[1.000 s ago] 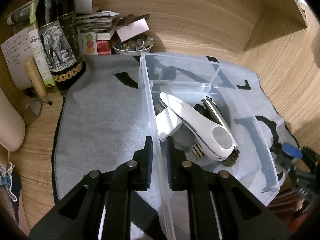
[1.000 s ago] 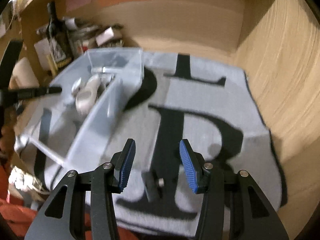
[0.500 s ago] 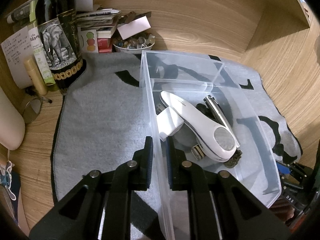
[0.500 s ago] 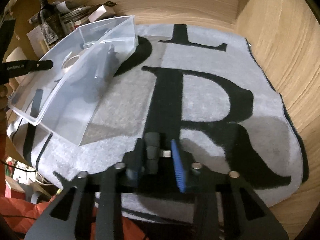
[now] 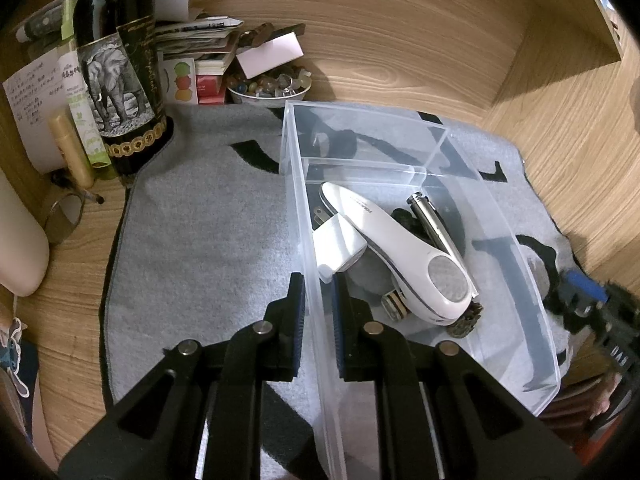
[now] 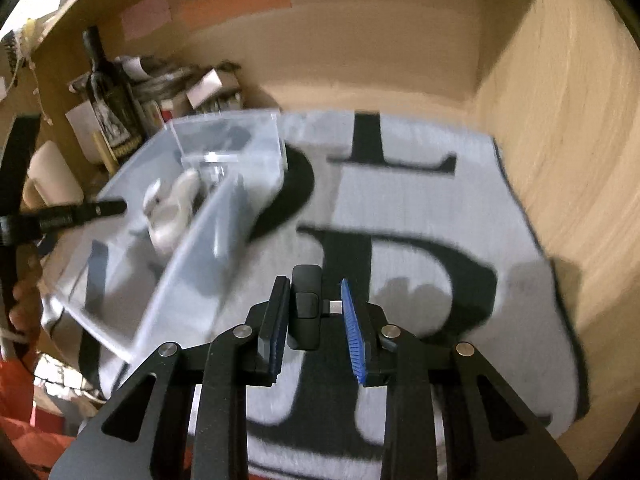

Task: Organize rigid objects
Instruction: 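Grasp the small black clip-like piece on the rug with the right tool, then carry the black piece into the box and release it with the right tool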

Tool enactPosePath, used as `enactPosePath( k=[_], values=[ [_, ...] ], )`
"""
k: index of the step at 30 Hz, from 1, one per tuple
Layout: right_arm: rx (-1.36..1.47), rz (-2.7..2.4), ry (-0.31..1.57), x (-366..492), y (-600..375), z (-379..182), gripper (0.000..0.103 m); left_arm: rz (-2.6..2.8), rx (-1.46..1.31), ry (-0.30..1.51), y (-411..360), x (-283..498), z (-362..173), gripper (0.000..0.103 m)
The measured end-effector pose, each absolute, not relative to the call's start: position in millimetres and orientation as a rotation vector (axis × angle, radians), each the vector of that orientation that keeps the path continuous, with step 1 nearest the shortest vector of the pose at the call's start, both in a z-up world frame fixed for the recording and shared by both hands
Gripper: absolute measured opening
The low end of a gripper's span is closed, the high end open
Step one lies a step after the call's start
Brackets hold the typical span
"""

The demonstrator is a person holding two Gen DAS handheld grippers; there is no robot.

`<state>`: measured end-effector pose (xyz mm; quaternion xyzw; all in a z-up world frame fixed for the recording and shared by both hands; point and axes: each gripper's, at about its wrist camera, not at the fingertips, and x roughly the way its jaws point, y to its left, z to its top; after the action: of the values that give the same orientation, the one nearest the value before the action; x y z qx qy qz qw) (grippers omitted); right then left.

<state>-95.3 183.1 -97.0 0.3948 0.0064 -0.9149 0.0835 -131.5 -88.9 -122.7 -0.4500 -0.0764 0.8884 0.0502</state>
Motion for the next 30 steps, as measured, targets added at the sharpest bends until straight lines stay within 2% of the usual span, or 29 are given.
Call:
enactPosePath(
  k=[15, 23, 30],
  values=[
    [0.964, -2.686, 0.136, -137, 143, -53, 0.024, 2.706, -1.365, -0.239, -89, -131, -123, 0.012],
    [0.959, -2.584, 0.194, -166, 108, -61, 0.024, 2.700, -1.360, -0.274, -89, -132, -124, 0.011],
    [1.067, -2.490, 0.197, -190, 86, -89, 0.024, 2.704, -1.358, -0.269, -88, -133, -124, 0.011]
  ],
)
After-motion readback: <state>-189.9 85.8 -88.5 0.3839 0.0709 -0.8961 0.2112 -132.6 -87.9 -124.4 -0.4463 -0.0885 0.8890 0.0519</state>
